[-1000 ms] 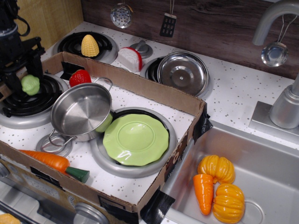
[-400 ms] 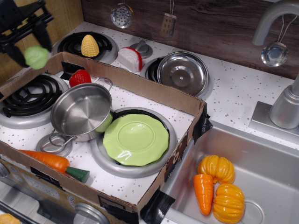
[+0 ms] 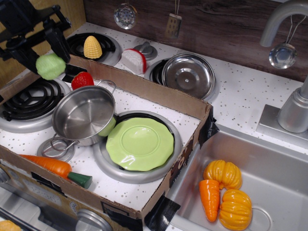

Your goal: Put broccoli in pot

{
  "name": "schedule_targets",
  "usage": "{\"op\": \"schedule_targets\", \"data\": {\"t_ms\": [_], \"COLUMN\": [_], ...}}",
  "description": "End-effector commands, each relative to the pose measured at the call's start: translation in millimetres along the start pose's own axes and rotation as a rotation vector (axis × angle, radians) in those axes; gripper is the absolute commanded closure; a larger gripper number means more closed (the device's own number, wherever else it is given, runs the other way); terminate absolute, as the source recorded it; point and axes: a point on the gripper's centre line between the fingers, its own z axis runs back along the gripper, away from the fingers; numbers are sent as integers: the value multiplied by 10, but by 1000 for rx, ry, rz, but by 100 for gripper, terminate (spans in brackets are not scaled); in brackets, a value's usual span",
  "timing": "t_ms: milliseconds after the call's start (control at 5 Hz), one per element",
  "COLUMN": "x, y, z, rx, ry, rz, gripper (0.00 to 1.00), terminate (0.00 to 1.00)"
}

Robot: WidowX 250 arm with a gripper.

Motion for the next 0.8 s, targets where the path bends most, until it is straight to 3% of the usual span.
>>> {"op": "schedule_targets", "data": {"t_ms": [0, 400, 600], "x": [-167, -184, -192], "y": [264, 272, 145], "z": [-171, -347, -334], "rx": [-113, -92, -58], "ry": [73, 75, 75], "rz": [-367, -553, -570], "gripper": [100, 100, 100], "terminate": [0, 0, 0]}}
